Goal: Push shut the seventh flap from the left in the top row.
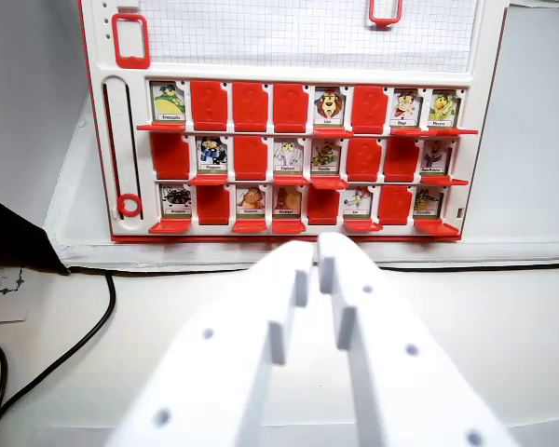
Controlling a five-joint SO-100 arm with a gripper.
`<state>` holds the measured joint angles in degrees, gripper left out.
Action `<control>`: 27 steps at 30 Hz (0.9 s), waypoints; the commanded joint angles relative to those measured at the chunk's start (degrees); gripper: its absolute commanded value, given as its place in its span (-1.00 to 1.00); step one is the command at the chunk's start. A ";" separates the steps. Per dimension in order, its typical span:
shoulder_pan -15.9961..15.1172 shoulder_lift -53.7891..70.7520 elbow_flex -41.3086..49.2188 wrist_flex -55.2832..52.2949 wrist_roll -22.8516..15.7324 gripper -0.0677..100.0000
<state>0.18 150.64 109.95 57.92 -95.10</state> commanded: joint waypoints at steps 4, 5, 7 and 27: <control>2.46 -4.66 -2.72 -5.54 -0.26 -1.00; 3.16 -5.45 -2.64 -7.21 -0.62 -1.00; 5.01 -6.86 -1.76 -11.51 -1.85 -1.00; 16.79 -34.19 1.76 -40.25 -2.99 -1.00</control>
<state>16.70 118.56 112.06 24.52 -98.17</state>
